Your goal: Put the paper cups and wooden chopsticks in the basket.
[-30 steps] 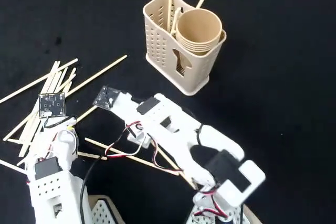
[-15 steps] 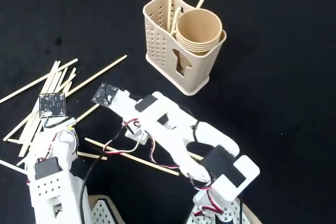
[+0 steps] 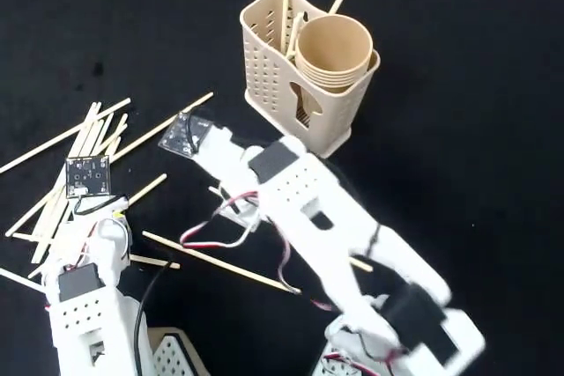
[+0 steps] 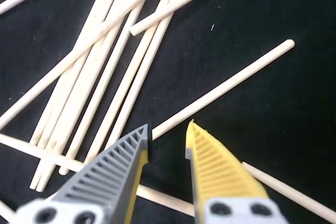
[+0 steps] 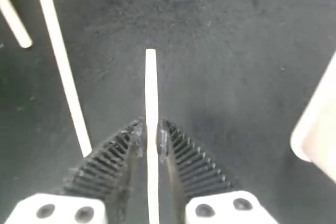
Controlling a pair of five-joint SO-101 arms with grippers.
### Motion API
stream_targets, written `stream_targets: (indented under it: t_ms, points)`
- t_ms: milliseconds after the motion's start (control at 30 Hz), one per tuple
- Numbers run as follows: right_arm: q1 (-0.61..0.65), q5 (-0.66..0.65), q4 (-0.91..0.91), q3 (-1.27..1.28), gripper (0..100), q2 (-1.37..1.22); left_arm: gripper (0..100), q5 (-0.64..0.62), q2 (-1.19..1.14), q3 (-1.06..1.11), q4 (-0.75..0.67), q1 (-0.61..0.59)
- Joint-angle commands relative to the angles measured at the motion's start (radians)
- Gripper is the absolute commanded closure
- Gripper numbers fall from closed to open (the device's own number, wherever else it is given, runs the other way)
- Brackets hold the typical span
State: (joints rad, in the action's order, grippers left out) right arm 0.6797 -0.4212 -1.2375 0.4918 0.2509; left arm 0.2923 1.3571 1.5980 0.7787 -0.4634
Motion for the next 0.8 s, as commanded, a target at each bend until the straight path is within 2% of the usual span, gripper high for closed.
stream_targets:
  t_ms: [0, 167, 300, 567, 767]
  points:
    - [-0.011, 0.012, -0.061, -0.101, 97.6, 0.162, 87, 0.005, 0.011, -0.001, -0.017, -0.005]
    - [0.003, 0.109, -0.040, -0.124, 97.6, 0.343, 87, 0.005, 0.011, -0.001, -0.017, -0.005]
    - [0.012, 0.184, 0.091, -0.125, 97.7, 0.479, 87, 0.005, 0.011, -0.001, -0.017, -0.005]
    - [-0.005, 0.212, 0.735, -0.111, 97.7, 0.651, 87, 0.005, 0.011, -0.001, -0.017, -0.005]
    - [-0.152, 0.212, 1.333, 0.061, 97.7, 0.645, 87, 0.005, 0.011, -0.001, -0.017, -0.005]
